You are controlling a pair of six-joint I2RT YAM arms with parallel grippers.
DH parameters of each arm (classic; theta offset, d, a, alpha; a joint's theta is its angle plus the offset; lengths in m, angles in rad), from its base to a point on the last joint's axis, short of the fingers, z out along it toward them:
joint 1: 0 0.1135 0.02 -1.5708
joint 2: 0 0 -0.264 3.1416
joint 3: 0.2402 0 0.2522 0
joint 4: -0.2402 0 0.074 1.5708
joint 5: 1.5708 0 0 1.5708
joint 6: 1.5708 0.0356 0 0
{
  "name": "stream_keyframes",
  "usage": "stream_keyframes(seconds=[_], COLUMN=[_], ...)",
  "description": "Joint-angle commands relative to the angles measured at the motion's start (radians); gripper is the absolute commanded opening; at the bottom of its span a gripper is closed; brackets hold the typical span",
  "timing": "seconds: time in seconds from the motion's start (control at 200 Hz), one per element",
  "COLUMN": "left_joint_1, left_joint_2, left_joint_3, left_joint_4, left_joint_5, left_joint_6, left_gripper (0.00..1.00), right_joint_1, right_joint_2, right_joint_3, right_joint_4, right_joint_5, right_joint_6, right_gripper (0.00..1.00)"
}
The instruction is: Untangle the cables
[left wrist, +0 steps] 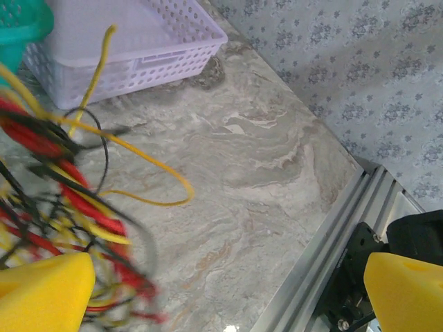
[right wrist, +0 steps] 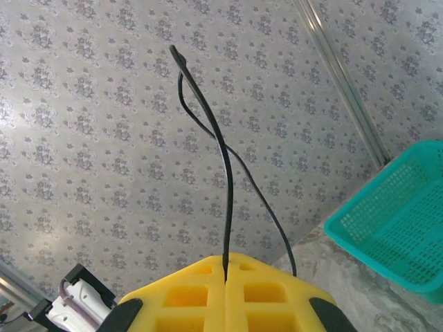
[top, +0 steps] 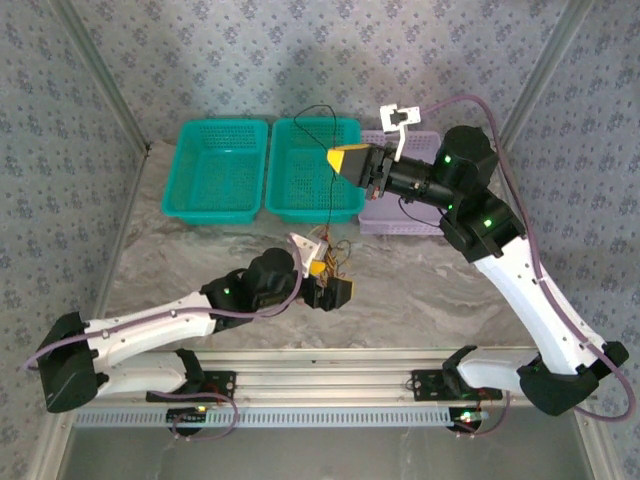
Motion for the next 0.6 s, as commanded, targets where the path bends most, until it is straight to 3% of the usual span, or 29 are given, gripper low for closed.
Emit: stream_keyframes(seconds=[0.0, 0.175, 0.425, 0.595], left_joint_1=[-0.007, -0.006, -0.010, -0.010], left_joint_2=[-0.065, -0.110, 0.040, 0.108], left_joint_3=[0.014, -0.029, 0.037, 0.099], left_joint_4=[-0.054, -0.097, -0.148, -0.209], left_joint_5=[-0.044, -0.102, -0.107, -0.180], left_joint_6=[0.020, 0.005, 0.014, 0.037], left_gripper=[1.00, 1.00, 1.00, 1.00], right_joint_1=[0.005, 0.006, 0.018, 0.025], right_joint_2=[-0.017, -0.010, -0.010, -0.018], right_joint_3=[0.027, 0.028, 0.041, 0.047], right_joint_4=[-0.003, 0.005, 0.000, -0.010], right_joint_5=[0.024, 0.019, 0.018, 0.017], right_joint_6=[-0.037, -0.032, -0.028, -0.030], right_gripper=[0.00, 0.00, 0.00, 0.00])
